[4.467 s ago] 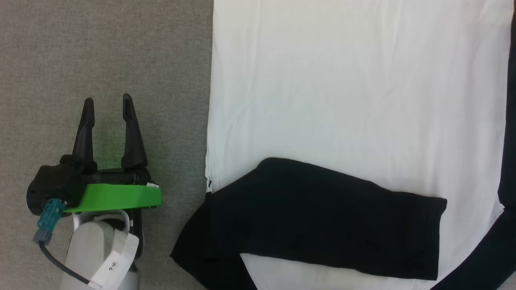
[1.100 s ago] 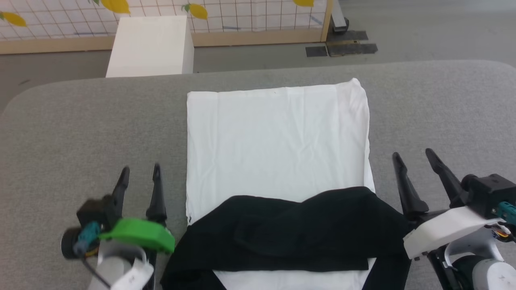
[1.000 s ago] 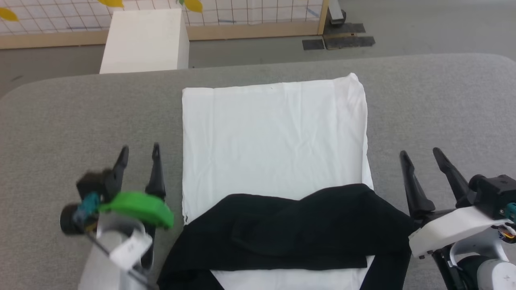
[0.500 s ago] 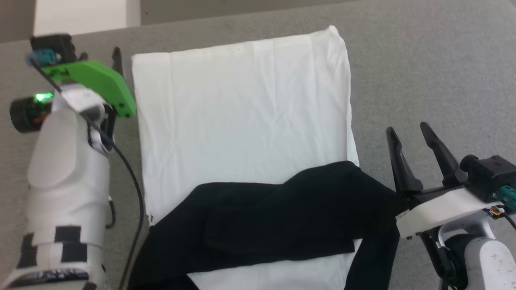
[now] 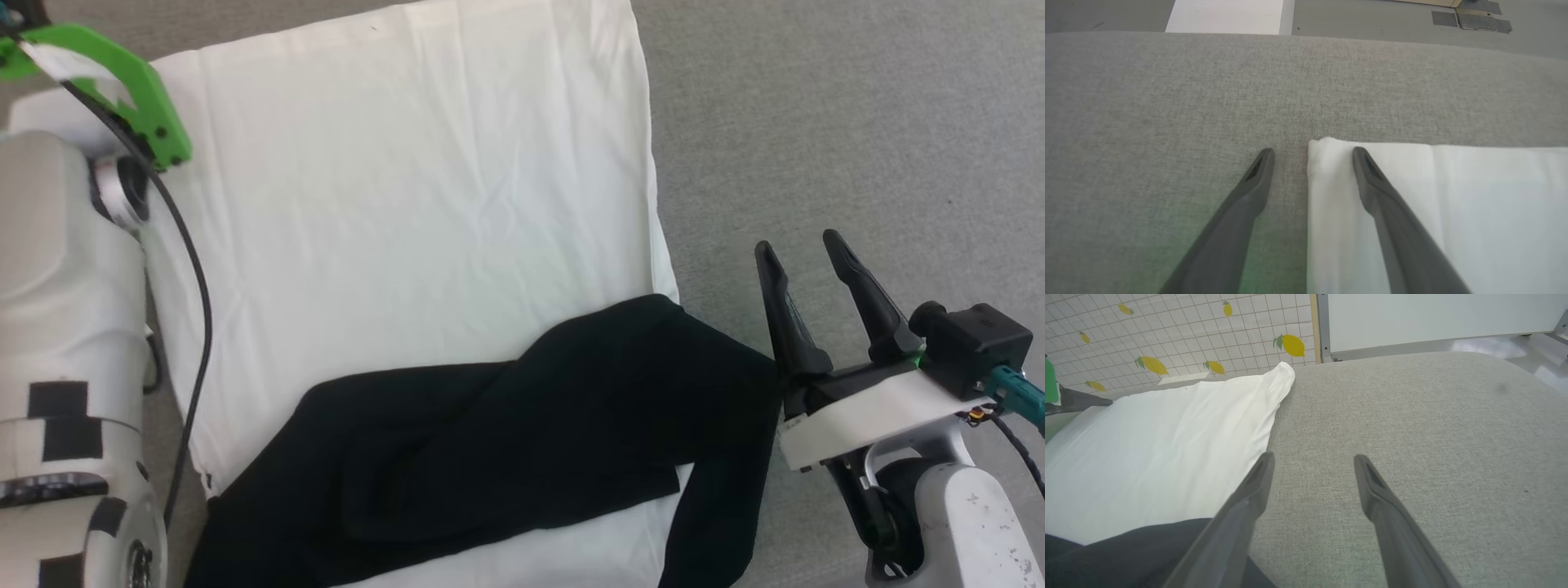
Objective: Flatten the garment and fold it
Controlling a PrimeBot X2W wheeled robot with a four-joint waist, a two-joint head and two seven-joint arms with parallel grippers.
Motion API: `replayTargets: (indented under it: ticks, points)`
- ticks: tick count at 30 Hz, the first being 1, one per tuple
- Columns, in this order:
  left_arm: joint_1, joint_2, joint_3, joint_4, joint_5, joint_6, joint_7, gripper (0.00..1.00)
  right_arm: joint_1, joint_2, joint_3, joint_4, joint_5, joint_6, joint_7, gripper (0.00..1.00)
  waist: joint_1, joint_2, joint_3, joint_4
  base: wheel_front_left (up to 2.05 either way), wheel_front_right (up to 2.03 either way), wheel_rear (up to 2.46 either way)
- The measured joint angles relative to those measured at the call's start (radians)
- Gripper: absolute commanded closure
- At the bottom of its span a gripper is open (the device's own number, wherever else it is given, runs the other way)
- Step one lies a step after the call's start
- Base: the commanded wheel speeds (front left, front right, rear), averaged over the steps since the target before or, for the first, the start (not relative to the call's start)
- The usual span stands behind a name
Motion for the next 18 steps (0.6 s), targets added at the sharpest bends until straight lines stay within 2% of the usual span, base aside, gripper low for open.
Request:
replayTargets:
  ticks: [5,6,7,14,18]
  points:
    - [-0.025,0.016,-0.007,-0.008,0.008,0.017,0.068,0.0,-0.007,0.0,0.001,0.008,0.004,0.0,-0.008,0.0,0.0,0.0,0.027,-0.022,0.0,0.0,0.0]
    - [-0.03,0.017,-0.008,-0.01,0.008,0.017,0.086,0.41,-0.007,0.0,0.001,0.009,0.004,0.0,-0.008,0.0,0.0,0.0,0.029,-0.023,0.0,0.0,0.0]
    - [-0.033,0.019,-0.011,-0.012,0.008,0.017,0.111,1.0,-0.009,0.0,0.001,0.01,0.004,0.0,-0.008,0.0,0.0,0.0,0.03,-0.022,0.0,0.0,0.0]
    - [-0.038,0.009,-0.033,-0.036,-0.006,-0.01,0.237,1.0,-0.016,0.0,0.008,0.006,0.003,0.0,-0.001,0.0,-0.0001,0.0,0.022,-0.008,0.0,0.0,0.0]
    - [-0.024,0.009,-0.043,-0.069,-0.009,-0.019,0.259,1.0,-0.038,-0.001,0.017,0.003,-0.01,0.0,0.016,0.0,0.0,0.0,0.021,-0.003,0.0,0.0,0.0]
